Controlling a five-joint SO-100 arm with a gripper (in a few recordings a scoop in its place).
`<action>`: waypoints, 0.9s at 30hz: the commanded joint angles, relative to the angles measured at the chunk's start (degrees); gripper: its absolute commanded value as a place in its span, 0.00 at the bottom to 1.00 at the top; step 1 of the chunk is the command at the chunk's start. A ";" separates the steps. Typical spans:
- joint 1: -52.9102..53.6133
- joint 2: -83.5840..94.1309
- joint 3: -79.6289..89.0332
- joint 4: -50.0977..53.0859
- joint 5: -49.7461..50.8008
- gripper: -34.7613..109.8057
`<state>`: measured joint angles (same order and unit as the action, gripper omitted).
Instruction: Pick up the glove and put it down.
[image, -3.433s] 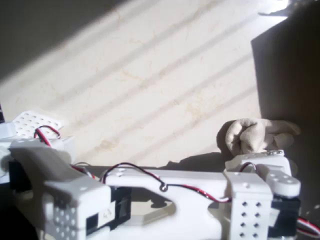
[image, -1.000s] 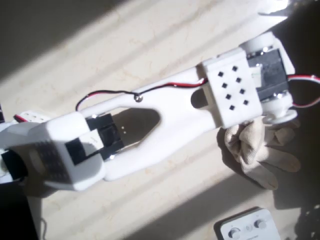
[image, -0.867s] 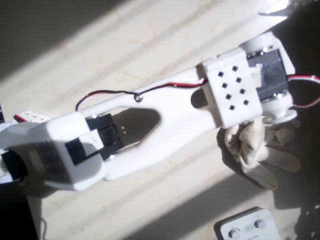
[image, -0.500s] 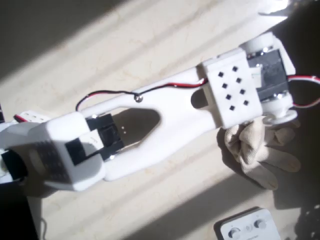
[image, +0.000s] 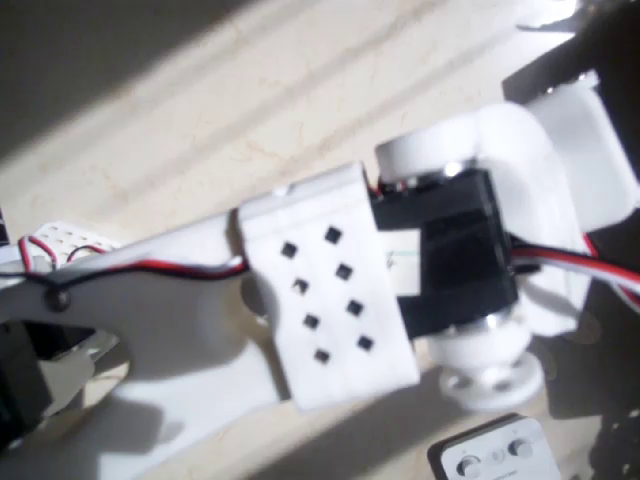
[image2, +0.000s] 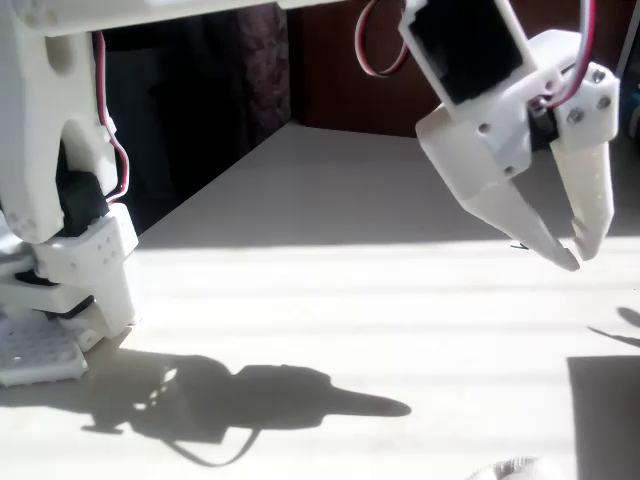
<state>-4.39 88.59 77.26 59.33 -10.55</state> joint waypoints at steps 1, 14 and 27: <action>0.88 15.73 13.62 -7.29 -0.35 0.24; 0.79 61.52 64.78 -15.56 -0.35 0.24; 0.79 99.40 91.93 -14.85 -0.35 0.24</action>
<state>-4.31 183.69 167.34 44.56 -10.55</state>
